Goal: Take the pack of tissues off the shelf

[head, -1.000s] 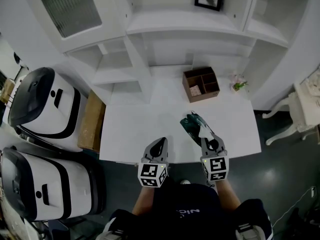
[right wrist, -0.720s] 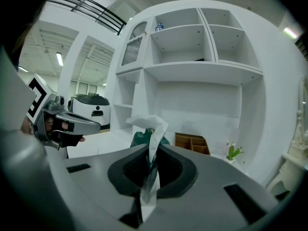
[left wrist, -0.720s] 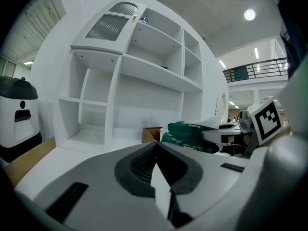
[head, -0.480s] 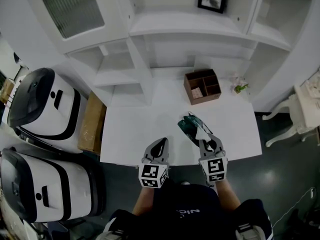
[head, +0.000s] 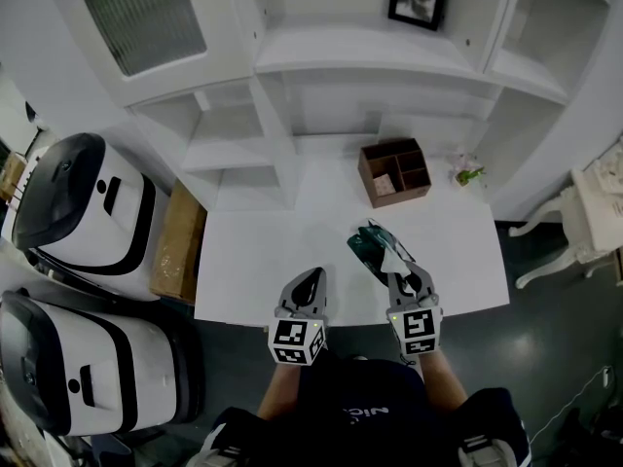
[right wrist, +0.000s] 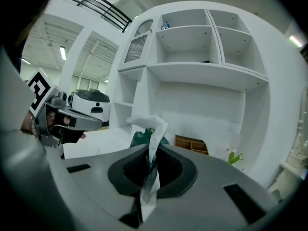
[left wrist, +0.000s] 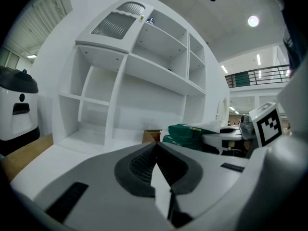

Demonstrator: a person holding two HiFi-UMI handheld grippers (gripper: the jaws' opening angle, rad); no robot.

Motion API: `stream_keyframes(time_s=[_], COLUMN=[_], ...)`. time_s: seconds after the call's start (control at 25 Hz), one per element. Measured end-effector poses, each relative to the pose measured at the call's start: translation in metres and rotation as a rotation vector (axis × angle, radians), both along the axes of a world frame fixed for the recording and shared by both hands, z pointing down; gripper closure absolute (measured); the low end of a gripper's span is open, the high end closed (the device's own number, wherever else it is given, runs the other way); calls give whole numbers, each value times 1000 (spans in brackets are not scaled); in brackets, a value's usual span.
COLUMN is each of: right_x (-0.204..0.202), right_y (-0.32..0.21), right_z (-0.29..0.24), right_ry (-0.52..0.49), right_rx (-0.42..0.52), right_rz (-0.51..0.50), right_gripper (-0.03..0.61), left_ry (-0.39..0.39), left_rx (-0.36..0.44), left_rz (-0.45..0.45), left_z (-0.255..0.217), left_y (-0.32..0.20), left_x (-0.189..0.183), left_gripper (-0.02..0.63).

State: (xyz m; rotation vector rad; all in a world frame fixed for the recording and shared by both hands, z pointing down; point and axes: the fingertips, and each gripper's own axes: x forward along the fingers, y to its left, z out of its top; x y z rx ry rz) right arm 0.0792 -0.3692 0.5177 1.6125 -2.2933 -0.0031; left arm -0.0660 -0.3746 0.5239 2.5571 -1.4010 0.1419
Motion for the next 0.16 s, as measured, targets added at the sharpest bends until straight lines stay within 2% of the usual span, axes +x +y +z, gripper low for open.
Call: stream_keyframes(time_s=[0.16], right_x=[1], right_y=[-2], right_z=[0], right_ry=[1], right_rx=[-1], right_rz=[2], right_gripper=[566], left_ry=[-2], left_rx=[2], left_rz=[1], left_z=[-1], left_y=[-2], left_x=[1], left_gripper=[611])
